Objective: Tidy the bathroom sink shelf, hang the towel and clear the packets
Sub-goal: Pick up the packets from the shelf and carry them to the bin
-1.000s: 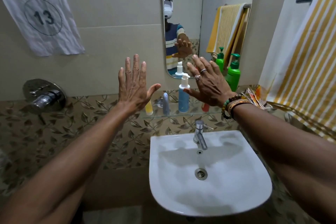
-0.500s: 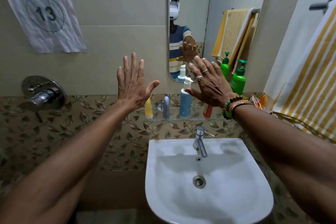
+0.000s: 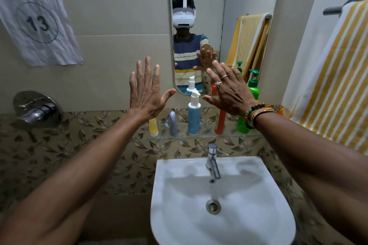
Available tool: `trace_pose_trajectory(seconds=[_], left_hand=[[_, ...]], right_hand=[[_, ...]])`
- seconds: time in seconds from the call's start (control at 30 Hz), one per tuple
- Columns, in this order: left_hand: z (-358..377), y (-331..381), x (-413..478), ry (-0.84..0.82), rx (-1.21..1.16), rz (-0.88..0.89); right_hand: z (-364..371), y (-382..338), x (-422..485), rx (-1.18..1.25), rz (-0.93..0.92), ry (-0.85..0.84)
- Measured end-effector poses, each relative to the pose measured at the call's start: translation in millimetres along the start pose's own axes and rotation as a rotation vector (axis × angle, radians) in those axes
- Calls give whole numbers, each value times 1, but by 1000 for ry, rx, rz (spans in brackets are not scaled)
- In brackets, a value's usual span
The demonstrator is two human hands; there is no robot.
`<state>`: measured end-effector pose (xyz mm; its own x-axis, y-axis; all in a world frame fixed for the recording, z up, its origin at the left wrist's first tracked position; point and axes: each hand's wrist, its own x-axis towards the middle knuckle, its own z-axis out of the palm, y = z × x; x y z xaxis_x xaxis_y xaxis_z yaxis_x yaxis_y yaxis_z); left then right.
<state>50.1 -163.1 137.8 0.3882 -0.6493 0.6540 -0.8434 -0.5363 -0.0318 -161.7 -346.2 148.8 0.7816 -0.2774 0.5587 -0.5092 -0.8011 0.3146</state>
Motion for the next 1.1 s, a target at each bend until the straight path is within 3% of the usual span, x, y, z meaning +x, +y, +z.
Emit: trace_pose_trajectory(seconds=[0.5, 1.1], left_hand=[[21, 5, -2, -41, -36, -42], [44, 165, 7, -57, -330, 377]], right_hand=[[11, 3, -10, 27, 16, -1], [-34, 72, -140, -196, 362, -93]])
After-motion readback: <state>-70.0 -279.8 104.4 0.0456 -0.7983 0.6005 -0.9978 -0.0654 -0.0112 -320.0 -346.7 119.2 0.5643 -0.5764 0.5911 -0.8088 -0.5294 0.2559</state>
